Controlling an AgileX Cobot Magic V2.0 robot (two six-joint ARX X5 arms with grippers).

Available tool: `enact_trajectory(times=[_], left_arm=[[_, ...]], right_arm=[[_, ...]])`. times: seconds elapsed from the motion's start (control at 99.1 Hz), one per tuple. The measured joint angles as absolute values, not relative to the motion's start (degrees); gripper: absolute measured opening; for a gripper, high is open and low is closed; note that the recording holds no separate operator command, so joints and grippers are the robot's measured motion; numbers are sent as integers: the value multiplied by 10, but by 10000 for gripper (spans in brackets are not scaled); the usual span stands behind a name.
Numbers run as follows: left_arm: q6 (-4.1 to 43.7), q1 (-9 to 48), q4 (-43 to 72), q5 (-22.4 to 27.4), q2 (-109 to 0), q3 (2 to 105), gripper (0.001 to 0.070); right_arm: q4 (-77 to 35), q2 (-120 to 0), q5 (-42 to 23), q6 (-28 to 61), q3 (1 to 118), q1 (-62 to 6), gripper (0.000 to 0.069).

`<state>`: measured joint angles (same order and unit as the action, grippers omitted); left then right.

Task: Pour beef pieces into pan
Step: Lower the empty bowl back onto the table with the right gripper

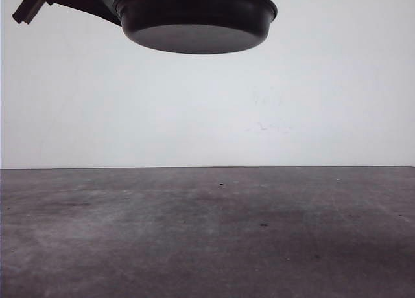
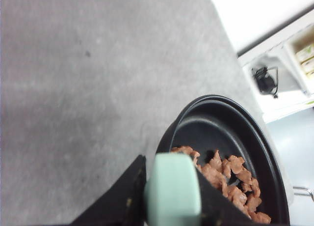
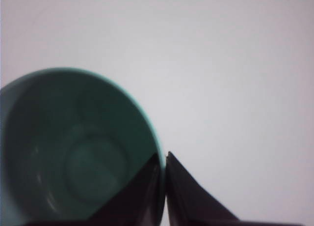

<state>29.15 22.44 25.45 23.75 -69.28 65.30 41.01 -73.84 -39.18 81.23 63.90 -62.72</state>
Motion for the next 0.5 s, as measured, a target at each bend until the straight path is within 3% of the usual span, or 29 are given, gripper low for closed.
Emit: enact_trajectory(times=[0.293,0.414,0.504], left_arm=[[295,223,255,240,-693,653,55],[296,223,256,240,-693,653,55],[296,223,258,244,-693,653,55]], right_arm=[[393,-739,-378,801,639,-626,11],[383,-737,-468,709,639,-619,11],[295,-719,-538,594,639,-592,12]])
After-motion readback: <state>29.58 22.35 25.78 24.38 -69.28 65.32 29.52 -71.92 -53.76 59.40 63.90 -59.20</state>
